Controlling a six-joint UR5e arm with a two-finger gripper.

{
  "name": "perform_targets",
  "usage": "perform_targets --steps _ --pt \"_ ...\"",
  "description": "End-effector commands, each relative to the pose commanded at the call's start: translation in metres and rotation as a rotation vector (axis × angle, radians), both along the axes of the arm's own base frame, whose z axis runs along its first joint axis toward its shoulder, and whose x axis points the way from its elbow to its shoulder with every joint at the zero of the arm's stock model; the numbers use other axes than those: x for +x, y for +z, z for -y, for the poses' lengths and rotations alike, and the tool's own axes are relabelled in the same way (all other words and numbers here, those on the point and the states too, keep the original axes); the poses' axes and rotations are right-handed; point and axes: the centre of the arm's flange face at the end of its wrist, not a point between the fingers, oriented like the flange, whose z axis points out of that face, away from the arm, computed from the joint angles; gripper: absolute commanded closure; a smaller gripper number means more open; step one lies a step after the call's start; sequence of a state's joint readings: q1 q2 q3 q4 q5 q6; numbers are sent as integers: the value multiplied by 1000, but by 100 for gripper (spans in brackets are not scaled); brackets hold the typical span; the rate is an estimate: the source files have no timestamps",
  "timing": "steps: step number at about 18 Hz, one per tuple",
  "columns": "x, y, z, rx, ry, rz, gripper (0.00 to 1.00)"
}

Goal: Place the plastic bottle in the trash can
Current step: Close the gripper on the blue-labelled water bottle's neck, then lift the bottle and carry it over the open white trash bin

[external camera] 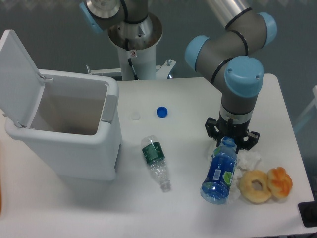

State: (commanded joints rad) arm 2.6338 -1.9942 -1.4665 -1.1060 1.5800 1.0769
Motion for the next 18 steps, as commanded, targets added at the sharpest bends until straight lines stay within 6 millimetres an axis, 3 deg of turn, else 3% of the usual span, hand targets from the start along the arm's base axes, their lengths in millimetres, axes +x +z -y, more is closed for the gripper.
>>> perform_targets --steps 7,10,13,18 --pt "2 10 0 1 13 -3 64" --pt "11 27 2 18 12 -11 64" --pt "32 49 -1 61 7 4 64" --pt "108 88 -20 111 -41 19 64"
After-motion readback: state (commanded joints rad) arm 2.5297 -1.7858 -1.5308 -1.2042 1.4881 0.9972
